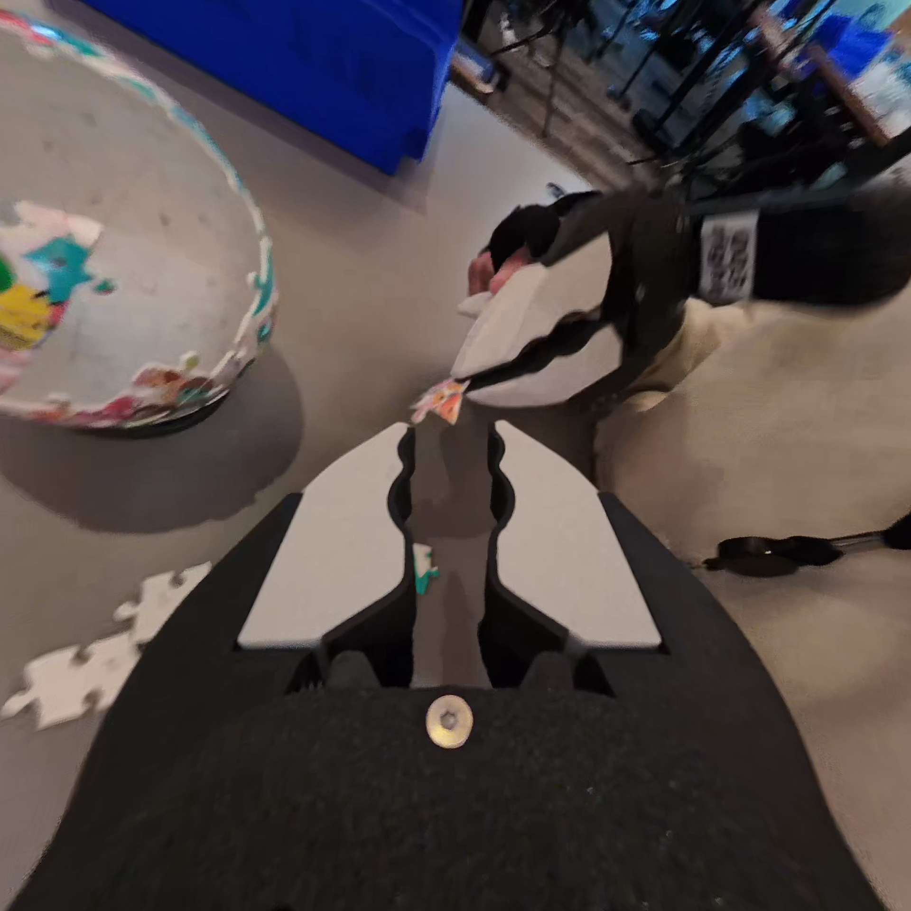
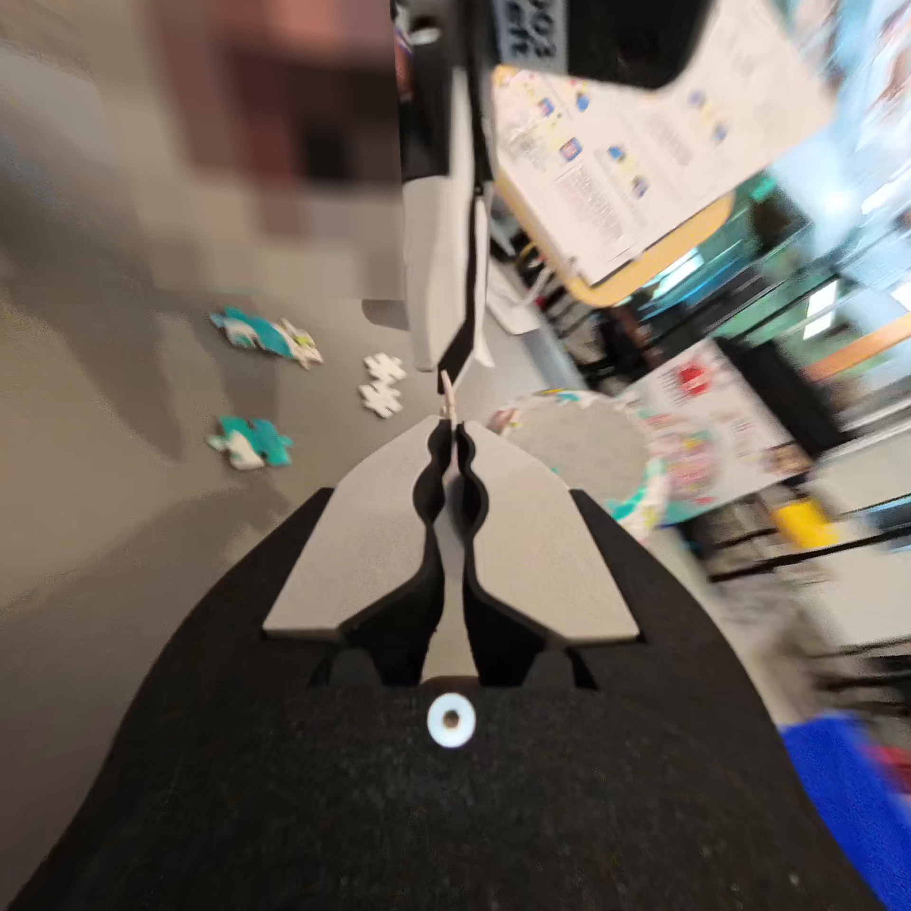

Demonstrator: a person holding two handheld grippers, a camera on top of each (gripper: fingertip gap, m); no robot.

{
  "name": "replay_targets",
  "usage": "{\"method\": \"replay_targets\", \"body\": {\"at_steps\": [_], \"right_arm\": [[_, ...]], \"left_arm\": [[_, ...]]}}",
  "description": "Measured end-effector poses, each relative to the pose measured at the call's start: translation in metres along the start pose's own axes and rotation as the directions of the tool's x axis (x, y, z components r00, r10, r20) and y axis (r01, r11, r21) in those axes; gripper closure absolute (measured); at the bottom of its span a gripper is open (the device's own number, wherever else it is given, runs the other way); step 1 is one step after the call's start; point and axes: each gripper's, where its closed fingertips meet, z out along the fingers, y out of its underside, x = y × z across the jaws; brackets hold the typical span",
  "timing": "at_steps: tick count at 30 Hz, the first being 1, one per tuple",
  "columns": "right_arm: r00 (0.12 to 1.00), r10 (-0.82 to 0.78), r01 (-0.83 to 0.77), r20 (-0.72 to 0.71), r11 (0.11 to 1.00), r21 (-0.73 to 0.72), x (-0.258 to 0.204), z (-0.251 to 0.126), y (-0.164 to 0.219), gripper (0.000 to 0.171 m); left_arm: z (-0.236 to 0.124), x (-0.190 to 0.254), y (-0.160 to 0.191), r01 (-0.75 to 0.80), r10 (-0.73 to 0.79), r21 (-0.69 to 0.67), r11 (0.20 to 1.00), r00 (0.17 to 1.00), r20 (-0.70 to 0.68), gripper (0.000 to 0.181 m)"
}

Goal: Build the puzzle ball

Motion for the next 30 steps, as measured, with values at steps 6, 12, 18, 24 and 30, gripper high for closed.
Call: {"method": "replay_targets", "body": {"at_steps": [6,12,18,24,30], "right_arm": [[0.424,0.843,-0.891,0.332,0.453,-0.012,0.026,0.008,0.0,0.169],[-0.003,0.896,-0.995,0.443,0.039,-0.087,0.05,-0.004,0.03,0.169],[0.076,0.915,-0.993,0.396,0.106,-0.055,0.053,-0.021,0.048,0.169],[0.122,0.92,-0.985,0.372,0.158,-0.068,0.053,-0.026,0.041,0.169],[0.358,0.87,-0.906,0.34,0.411,-0.096,0.022,-0.013,0.039,0.169]], "left_arm": [[-0.035,-0.025,0.011,-0.007,-0.002,0.05,0.999,0.984,0.178,0.159],[-0.064,-0.036,0.032,-0.011,-0.043,0.146,0.989,0.934,0.356,0.164],[-0.133,-0.024,0.088,-0.016,-0.178,0.355,0.935,0.844,0.506,0.164],[-0.217,-0.006,0.135,0.021,-0.363,0.536,0.844,0.758,0.542,0.16],[-0.263,0.001,0.187,0.06,-0.52,0.655,0.753,0.664,0.537,0.159]]}}
